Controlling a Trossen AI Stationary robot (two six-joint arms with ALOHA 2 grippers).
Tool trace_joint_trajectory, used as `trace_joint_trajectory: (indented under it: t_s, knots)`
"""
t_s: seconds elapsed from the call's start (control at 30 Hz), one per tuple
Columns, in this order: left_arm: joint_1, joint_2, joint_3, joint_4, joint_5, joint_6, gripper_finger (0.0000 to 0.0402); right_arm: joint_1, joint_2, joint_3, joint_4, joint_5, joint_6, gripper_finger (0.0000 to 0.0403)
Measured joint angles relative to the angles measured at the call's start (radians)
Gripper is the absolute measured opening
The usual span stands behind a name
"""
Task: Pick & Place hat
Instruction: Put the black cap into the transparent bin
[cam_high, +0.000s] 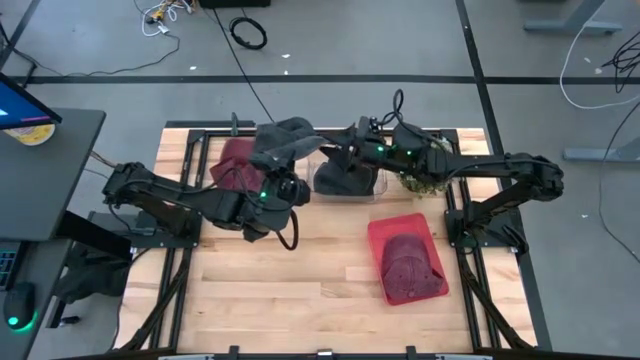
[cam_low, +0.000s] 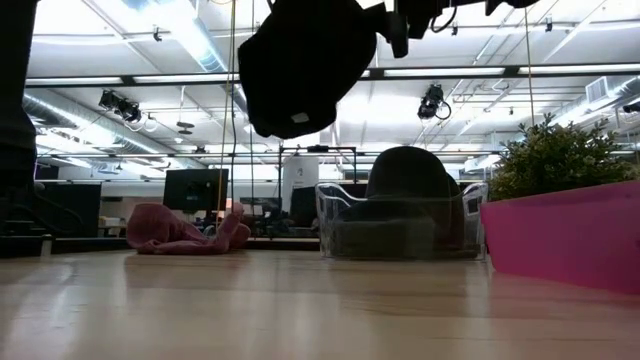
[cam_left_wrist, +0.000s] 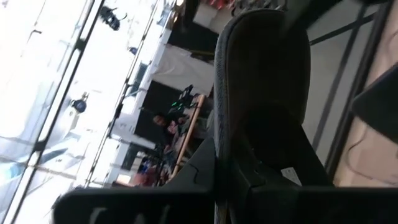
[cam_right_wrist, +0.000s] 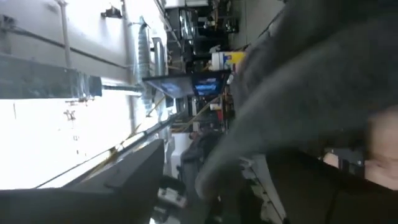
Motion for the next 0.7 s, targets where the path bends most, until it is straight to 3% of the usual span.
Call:
trace_joint_trajectory:
  t_s: [0.47,0.7]
  knots:
    - [0.001,-0.002,0.0,-0.002,0.056,0.001,0.0014,-0.023,-0.001,-0.001,-0.01,0.007,-0.054,0.0029]
    - [-0.002,-0.002,0.0,-0.004,0.097,-0.109,0.0061,-0.033,-0.003,-0.001,-0.006,0.004,-0.162,0.0009]
